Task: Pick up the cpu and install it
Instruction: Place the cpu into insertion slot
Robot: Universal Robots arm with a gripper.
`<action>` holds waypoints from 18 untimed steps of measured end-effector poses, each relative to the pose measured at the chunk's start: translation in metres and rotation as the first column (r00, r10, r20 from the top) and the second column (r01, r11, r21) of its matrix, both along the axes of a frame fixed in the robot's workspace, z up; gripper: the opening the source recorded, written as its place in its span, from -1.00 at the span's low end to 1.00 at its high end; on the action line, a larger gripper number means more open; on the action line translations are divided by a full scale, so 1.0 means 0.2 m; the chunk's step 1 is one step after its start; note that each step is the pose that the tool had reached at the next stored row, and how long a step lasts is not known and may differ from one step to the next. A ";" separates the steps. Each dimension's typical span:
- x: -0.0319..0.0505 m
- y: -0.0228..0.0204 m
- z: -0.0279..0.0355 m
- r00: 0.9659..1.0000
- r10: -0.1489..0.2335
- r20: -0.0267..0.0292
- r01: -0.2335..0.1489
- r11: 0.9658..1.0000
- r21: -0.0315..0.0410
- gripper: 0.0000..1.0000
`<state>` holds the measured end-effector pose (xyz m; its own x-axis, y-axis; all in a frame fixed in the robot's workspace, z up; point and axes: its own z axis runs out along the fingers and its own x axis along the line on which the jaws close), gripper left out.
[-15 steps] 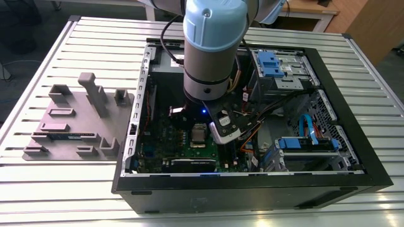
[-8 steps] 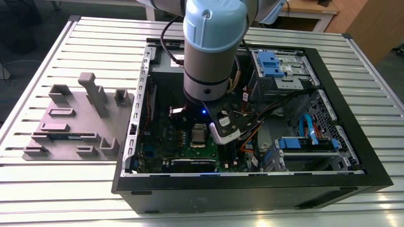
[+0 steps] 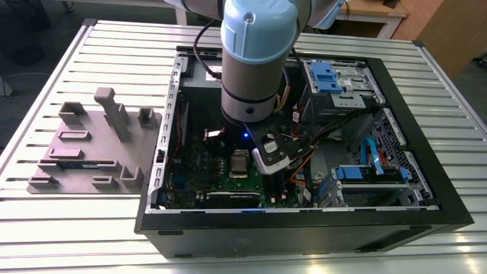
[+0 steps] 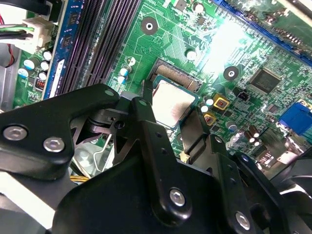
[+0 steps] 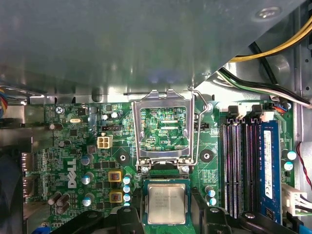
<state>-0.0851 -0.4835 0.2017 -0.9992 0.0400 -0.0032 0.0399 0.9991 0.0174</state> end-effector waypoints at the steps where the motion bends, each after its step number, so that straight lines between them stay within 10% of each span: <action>1: 0.000 0.000 -0.001 1.000 0.000 0.000 0.000 1.000 0.000 -0.06; 18: -0.006 0.000 -0.046 1.000 0.000 0.000 0.000 1.000 0.000 -0.06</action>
<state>-0.0864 -0.4835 0.1925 -0.9992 0.0400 -0.0032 0.0399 0.9990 0.0176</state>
